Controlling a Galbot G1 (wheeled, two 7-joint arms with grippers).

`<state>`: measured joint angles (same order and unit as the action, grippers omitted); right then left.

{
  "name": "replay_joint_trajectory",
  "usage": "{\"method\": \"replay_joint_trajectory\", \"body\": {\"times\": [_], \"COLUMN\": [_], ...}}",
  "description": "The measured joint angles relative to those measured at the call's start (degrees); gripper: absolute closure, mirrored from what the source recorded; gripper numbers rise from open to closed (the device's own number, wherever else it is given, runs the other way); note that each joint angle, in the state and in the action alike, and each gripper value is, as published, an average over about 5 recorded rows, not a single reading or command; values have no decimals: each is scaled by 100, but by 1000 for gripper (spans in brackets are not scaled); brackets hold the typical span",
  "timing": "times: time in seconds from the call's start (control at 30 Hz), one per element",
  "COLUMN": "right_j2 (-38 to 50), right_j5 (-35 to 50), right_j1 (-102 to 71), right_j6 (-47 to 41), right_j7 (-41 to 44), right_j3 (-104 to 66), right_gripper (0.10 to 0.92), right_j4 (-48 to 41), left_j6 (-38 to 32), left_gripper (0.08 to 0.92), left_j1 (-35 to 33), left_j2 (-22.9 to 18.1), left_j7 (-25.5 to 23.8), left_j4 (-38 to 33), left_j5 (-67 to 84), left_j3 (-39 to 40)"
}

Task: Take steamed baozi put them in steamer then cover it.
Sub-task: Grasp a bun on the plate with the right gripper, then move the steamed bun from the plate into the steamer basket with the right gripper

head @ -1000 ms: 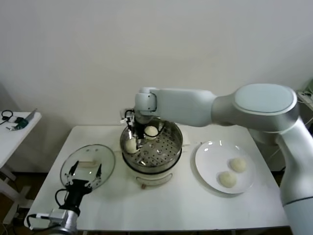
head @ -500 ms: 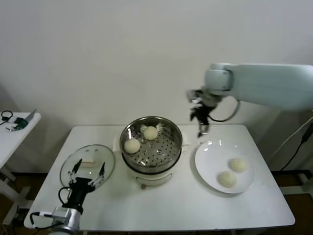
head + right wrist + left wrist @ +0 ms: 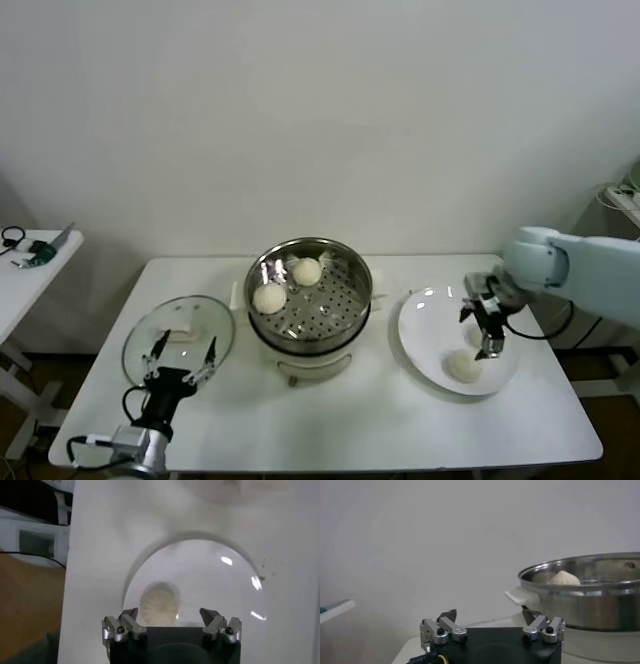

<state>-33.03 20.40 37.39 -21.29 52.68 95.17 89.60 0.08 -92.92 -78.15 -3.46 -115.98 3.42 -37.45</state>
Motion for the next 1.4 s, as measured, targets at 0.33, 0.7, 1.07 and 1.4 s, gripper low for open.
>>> {"method": "replay_joint_trajectory", "body": {"times": [0.33,0.7,1.07,1.4], "right_j2": [189,128,132,141], "right_j5": [-606,-900,-966,-763], "right_j1": [-1310,-2249,-2457,-1886], "right_j6": [-54,-47,-26,62], "right_j7": [-240,-385,-423,-309], "right_j3": [-943,-1714,-2013,-1751], "right_gripper": [203,210,324,415], "right_j4": [-283,-599,-681,-468], "left_j6": [-12,-32,-26,-18], "left_gripper": [177,177,177,177], "left_j1": [-9,-10,-9,-18], "left_j2": [-52,-62,-62,-58], "left_j7": [2,9,13,5], "left_j4": [78,132,97,-1], "left_j5": [-60,-93,-105,-120], "left_j3": [50,68,117,137]}}
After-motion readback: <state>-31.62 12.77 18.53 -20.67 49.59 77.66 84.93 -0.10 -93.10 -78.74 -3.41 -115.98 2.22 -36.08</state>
